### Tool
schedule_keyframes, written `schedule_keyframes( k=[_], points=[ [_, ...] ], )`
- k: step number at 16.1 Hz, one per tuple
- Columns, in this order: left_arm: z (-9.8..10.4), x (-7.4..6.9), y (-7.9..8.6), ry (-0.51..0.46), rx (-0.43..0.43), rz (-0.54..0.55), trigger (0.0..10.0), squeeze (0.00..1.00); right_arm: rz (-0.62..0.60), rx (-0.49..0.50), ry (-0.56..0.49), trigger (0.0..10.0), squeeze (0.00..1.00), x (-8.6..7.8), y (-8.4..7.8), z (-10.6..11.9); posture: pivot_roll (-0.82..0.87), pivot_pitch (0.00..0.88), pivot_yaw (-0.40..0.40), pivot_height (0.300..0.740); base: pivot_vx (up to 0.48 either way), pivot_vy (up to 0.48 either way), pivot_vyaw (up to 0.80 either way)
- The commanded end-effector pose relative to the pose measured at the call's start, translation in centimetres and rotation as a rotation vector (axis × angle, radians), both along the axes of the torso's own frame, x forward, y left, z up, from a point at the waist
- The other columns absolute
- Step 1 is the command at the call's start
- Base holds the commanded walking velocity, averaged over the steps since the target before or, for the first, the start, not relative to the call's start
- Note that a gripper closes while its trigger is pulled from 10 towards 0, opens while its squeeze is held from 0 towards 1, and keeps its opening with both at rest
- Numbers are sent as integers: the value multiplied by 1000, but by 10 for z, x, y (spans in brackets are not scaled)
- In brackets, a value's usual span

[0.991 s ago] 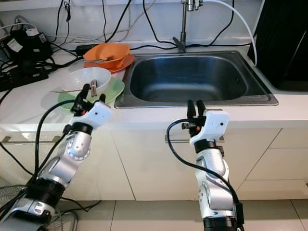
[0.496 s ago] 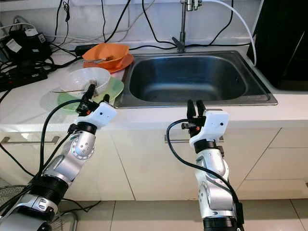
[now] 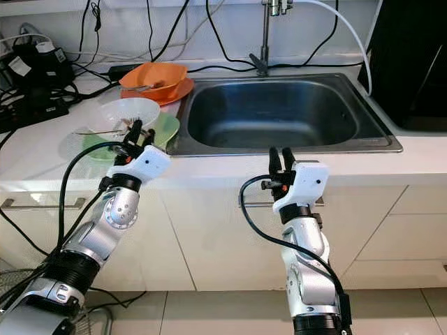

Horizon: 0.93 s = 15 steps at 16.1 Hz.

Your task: Kitchen organization

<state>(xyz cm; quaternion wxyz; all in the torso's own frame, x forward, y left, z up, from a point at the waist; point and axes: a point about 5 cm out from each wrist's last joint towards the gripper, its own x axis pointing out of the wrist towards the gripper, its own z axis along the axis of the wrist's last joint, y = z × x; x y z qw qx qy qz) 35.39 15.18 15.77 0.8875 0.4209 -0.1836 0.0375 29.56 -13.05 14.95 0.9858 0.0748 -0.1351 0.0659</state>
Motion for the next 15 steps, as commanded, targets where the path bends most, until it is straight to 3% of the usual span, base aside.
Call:
schedule_keyframes(
  k=[1,4,8,9,10,11,12,15],
  points=[
    [13,0,0,-74,9,-4,0,0,21,6,-14,10000,0,1,5,3,-21,0,82,740,0,0,0],
    [28,-3,-3,-170,24,-22,0,0,20,7,-11,10000,0,2,4,2,-17,0,78,740,0,0,0],
    [24,-3,-2,-145,33,-17,0,0,22,9,-8,10000,0,2,5,1,-14,0,75,740,0,0,0],
    [24,-4,-2,-146,33,-16,9255,0,21,8,-7,10000,0,2,5,1,-11,0,73,740,0,0,0],
    [23,-5,-4,-147,34,-25,10000,0,19,8,-6,10000,0,1,4,1,-9,0,71,740,0,0,0],
    [24,-7,-9,-153,26,-59,10000,796,17,8,-5,10000,0,1,3,1,-6,0,70,740,0,0,0],
    [24,-9,-14,-158,26,-91,10000,1000,16,8,-5,10000,0,2,3,1,-4,0,69,740,0,0,0],
    [24,-14,-25,-153,19,-160,10000,1000,19,11,-4,10000,0,2,5,1,0,0,69,740,0,0,0]
  ],
)
